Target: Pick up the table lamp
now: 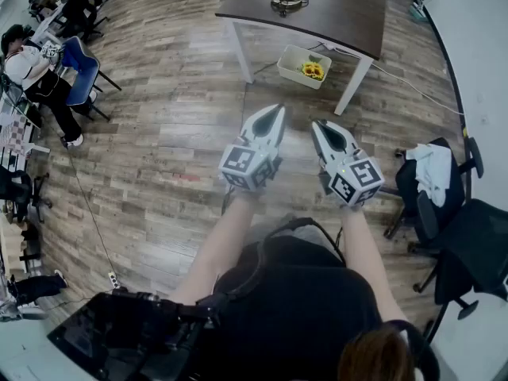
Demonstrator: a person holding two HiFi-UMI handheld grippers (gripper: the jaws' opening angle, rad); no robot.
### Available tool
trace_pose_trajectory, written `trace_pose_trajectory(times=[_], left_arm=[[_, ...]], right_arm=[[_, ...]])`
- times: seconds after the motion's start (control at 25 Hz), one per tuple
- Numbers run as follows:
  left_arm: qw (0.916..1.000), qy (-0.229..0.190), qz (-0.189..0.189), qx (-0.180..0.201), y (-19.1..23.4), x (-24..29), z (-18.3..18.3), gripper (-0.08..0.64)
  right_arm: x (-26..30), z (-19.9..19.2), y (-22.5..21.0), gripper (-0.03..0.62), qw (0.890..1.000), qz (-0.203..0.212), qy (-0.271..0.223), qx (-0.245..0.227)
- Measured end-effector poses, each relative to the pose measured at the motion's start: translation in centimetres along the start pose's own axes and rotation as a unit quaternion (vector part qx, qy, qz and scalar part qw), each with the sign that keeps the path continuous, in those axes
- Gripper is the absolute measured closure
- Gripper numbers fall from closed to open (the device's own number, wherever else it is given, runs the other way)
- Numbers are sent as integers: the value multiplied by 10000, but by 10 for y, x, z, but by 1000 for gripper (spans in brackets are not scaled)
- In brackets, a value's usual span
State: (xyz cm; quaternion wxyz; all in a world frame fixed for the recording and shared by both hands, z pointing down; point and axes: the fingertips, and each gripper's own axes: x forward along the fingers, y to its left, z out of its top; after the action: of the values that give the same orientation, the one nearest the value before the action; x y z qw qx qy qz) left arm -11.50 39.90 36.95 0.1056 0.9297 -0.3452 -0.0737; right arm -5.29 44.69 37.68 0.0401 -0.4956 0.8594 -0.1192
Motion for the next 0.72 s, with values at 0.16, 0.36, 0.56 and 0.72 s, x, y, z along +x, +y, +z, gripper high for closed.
trace_pose_trajectory(times=[0.16,0.36,0.56,0.72], left_arm=[[10000,29,37,11,-3,1,-8,560],[9999,123,74,-30,-6,7,-20,560],[9998,177,117,-43,4,23,-25,560],[9997,220,66,-114,15,48,-31,560]], right_arm=[[-3,0,-6,595,10000,33,-13,-49],[-5,-3,-11,595,10000,61,-1,-16],[8,-3,-20,595,9999,114,-18,-23],[31,-3,-27,595,9992,262,84,-304]])
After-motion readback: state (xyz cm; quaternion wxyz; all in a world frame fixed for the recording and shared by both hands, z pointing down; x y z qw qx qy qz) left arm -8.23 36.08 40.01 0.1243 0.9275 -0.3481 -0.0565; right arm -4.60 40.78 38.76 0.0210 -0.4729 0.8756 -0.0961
